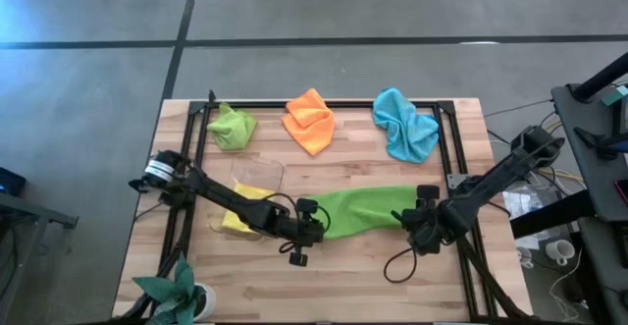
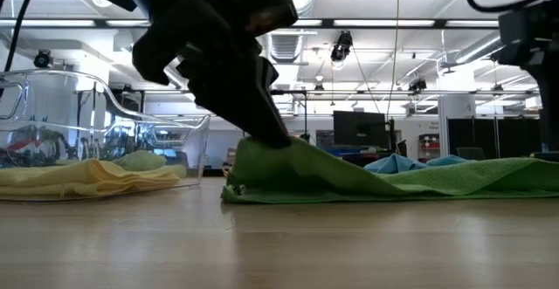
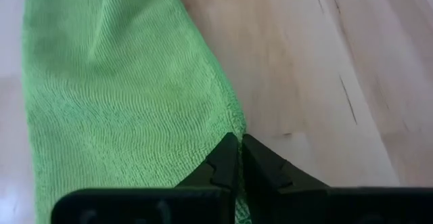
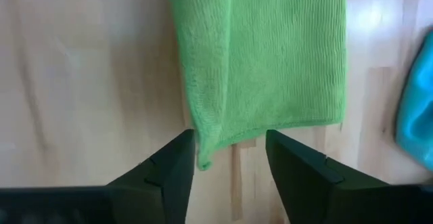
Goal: Fold microfiber towels
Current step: Fold the right green microfiber towel on the table
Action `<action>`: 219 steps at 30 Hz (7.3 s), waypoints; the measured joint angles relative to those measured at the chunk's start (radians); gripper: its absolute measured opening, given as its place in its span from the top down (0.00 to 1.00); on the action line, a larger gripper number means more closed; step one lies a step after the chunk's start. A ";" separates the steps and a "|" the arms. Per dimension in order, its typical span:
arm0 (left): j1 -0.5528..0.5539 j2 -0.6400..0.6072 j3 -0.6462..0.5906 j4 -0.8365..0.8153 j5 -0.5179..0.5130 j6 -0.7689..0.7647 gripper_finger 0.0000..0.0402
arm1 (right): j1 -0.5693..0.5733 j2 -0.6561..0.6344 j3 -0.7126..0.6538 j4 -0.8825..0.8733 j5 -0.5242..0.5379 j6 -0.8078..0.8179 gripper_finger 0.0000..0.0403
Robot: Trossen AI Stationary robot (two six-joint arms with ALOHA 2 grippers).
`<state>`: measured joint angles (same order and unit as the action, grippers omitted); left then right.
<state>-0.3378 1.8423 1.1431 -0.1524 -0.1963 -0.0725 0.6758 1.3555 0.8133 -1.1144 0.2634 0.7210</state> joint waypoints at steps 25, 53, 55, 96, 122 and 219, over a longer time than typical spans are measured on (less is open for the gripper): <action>0.040 -0.093 -0.013 -0.102 -0.055 0.018 1.00 | -0.099 0.108 0.020 -0.107 0.016 -0.033 0.97; 0.430 -0.209 -0.070 -0.118 0.127 0.240 1.00 | -0.780 -0.162 -0.054 0.021 0.214 -0.771 0.98; 0.412 -0.201 -0.071 -0.122 0.150 0.237 1.00 | -0.756 -0.162 -0.076 0.024 0.177 -0.776 0.98; 0.260 -0.055 -0.072 -0.017 0.299 0.184 1.00 | -0.562 0.185 -0.034 0.005 -0.196 -0.669 0.94; 0.235 -0.075 -0.050 -0.031 0.361 0.182 1.00 | -0.517 0.160 0.001 -0.156 -0.200 -0.633 0.98; 0.408 -0.198 -0.058 -0.155 -0.162 0.136 1.00 | -0.815 0.085 0.047 -0.129 0.548 -0.710 0.98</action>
<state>0.0703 1.6444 1.0855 -0.3073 -0.3578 0.0639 -0.1389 1.4403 0.8604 -1.2430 0.8111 0.0109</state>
